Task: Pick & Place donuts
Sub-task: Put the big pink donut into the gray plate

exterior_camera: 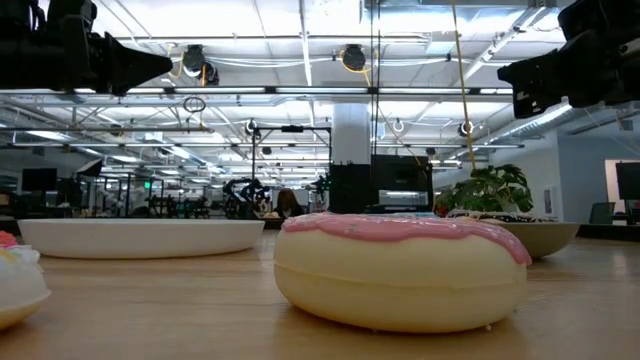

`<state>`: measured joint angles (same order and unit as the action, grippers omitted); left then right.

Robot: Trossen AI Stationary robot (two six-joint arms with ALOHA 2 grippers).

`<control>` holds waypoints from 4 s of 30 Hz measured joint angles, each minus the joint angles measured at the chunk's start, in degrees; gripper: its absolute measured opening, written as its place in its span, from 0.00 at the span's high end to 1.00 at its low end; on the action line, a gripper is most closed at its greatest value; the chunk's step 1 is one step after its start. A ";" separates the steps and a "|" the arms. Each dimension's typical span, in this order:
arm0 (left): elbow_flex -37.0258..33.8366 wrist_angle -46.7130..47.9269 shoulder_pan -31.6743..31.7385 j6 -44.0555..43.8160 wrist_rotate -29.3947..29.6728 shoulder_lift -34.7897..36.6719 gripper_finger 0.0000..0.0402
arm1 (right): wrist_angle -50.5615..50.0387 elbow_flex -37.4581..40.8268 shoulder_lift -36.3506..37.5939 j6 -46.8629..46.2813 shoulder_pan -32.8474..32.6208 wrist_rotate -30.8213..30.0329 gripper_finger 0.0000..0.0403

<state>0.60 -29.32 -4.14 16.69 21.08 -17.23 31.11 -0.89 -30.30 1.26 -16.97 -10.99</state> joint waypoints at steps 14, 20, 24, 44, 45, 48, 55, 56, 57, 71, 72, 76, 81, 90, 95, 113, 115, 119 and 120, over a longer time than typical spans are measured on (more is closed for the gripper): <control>0.00 -1.15 0.00 1.21 0.02 -0.02 0.88 | -1.39 -13.06 -15.67 -11.75 -2.90 -5.34 1.00; 0.00 -2.77 0.00 2.54 -0.02 0.00 0.88 | -6.95 -29.85 -34.59 -12.68 -4.78 -5.37 1.00; 0.00 -2.72 0.00 3.52 -0.02 -0.01 0.88 | -19.35 -44.83 -47.63 -12.49 -4.69 -5.23 1.00; 0.00 -2.27 -0.01 2.85 -0.02 0.00 0.88 | -56.05 -92.28 -83.41 -11.69 -5.11 4.18 0.97; 0.00 -2.26 0.00 2.72 -0.04 -0.02 0.88 | -56.53 -92.28 -83.57 -11.71 -5.13 4.31 0.95; 0.00 -2.27 0.00 2.71 -0.04 0.00 0.88 | -57.29 -92.35 -83.74 -12.30 -5.21 6.77 0.85; 0.00 -2.25 0.00 3.17 -0.01 -0.01 0.88 | -56.77 -92.24 -83.76 -12.48 -7.68 6.08 0.55; 0.00 -2.25 0.00 3.15 -0.02 -0.01 0.88 | -55.90 -91.99 -83.76 -12.64 -7.99 4.31 0.52; 0.00 -2.25 0.00 3.13 -0.02 -0.02 0.88 | -55.10 -91.60 -83.73 -12.80 -8.19 2.49 0.50; 0.00 -2.27 0.00 2.88 0.00 0.00 0.88 | -54.50 -88.48 -83.73 -23.44 -9.14 5.22 0.43; 0.00 -2.26 0.00 2.89 0.00 -0.02 0.88 | -54.49 -88.48 -83.76 -23.83 -9.14 5.56 0.43; 0.00 -2.31 0.00 2.93 0.00 0.00 0.88 | -54.62 -88.50 -84.04 -23.20 -9.20 6.71 0.43; 0.00 -2.28 0.00 2.71 0.00 0.00 0.88 | -55.93 -88.39 -87.33 -20.17 -9.38 6.59 0.43; 0.00 -1.70 0.00 3.11 0.48 -0.02 0.88 | -59.21 -88.46 -90.20 -19.44 -9.51 6.61 0.43; 0.00 -1.72 0.00 3.10 0.48 0.00 0.88 | -58.97 -88.46 -90.16 -18.60 -9.90 7.00 0.43; 0.00 -1.75 -0.01 2.67 0.48 -0.01 0.88 | -57.55 -88.61 -93.09 -16.11 -11.40 9.90 0.47; 0.00 -1.75 0.00 2.67 0.48 -0.02 0.88 | -57.64 -88.61 -93.11 -15.88 -11.20 9.90 0.49; 0.00 -1.75 0.00 2.66 0.48 -0.02 0.88 | -57.38 -88.50 -92.85 -15.79 -10.98 8.33 0.54; 0.00 -1.75 -0.01 2.64 0.48 -0.02 0.88 | -57.21 -88.49 -92.84 -15.77 -10.94 8.36 0.56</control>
<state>0.60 -31.07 -4.15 19.33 21.56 -17.25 -26.10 -89.37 -123.14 -14.50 -27.91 -2.63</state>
